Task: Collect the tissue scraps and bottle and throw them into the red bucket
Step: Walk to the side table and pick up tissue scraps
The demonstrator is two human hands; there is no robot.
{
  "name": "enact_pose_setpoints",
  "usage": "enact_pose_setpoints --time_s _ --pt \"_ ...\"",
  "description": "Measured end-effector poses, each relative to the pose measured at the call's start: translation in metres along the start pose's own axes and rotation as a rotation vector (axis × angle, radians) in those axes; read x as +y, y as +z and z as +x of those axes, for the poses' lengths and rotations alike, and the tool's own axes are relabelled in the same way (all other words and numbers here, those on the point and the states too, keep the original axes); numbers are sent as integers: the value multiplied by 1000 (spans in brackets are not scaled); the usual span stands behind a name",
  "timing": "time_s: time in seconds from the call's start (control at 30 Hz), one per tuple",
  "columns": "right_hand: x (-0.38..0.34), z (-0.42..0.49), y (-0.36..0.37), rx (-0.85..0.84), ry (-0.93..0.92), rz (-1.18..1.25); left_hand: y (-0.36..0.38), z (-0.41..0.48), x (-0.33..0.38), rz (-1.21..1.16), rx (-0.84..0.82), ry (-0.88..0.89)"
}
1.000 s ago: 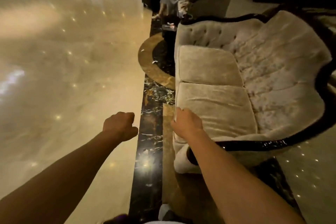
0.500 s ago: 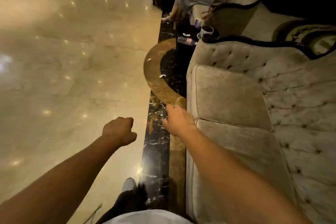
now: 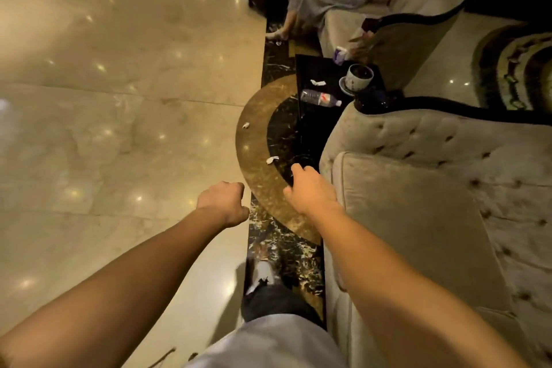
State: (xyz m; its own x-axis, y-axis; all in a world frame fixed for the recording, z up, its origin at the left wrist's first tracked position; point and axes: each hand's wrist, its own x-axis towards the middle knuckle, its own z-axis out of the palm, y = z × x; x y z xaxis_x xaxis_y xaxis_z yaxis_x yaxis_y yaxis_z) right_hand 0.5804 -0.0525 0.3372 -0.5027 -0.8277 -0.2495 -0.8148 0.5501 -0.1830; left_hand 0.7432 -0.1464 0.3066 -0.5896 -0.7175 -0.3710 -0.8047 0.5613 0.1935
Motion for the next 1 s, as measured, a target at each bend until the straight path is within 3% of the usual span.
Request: enact_pose_setpoints --time_s 0.13,0.33,0.73,1.0 --pt "-4 126 -31 -59 -39 -30 -39 103 -19 -12 -50 -107" --pt "-25 278 -45 -111 -70 -26 -83 239 -46 -3 -113 -115" --pt "-16 545 39 -400 381 218 -115 588 -105 144 -307 9" --pt "18 691 141 -304 553 447 -32 772 -96 241 -359 97"
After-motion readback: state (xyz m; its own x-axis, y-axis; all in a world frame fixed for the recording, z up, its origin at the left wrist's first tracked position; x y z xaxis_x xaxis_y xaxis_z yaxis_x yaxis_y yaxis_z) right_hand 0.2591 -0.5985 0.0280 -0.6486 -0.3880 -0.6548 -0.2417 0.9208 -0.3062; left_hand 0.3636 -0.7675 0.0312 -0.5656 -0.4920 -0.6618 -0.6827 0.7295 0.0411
